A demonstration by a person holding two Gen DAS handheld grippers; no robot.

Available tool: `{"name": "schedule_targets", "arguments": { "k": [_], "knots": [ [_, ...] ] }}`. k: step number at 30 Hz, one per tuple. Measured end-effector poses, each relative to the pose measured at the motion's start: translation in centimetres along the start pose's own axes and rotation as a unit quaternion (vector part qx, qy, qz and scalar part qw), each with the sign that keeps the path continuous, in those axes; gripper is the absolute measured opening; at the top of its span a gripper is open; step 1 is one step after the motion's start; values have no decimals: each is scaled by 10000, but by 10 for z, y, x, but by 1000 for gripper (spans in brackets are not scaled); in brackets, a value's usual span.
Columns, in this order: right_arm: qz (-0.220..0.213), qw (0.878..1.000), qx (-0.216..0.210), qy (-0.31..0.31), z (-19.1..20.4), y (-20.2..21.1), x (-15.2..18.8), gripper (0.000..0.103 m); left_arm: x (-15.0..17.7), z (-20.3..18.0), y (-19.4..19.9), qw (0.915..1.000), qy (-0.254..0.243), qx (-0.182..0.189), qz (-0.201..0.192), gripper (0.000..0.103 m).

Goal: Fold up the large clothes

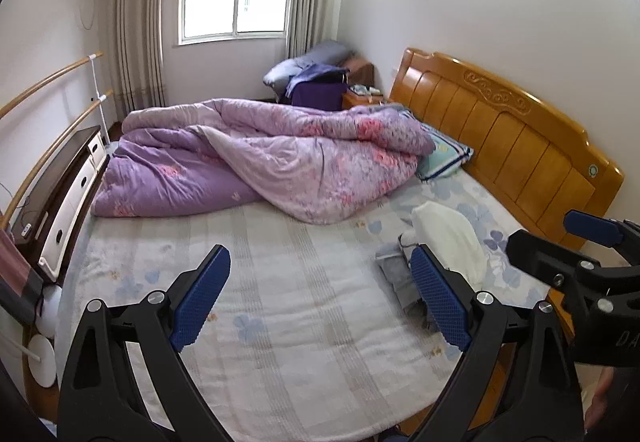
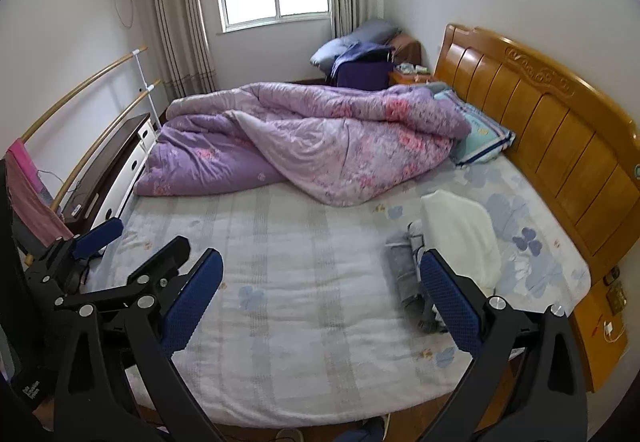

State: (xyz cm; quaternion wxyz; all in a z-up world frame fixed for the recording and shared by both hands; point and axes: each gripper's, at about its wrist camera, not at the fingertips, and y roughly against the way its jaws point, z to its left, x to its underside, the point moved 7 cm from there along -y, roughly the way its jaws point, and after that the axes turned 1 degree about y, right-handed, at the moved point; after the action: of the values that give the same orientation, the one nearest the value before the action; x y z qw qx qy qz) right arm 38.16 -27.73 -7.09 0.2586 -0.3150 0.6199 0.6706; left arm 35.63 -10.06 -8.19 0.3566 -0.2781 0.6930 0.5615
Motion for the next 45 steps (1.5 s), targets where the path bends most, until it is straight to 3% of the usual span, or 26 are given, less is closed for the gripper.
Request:
{"name": "schedule_targets", "arguments": {
  "k": [13,45],
  "knots": [
    [-419,9991,-5,-20,-9,31,-15,95,-26,3,42,9986,125,-17,-515,94],
    [-510,9987,-37,-19,-6,36,-16,95,-26,-1,48,9983,112,14,-565,94]
  ]
}}
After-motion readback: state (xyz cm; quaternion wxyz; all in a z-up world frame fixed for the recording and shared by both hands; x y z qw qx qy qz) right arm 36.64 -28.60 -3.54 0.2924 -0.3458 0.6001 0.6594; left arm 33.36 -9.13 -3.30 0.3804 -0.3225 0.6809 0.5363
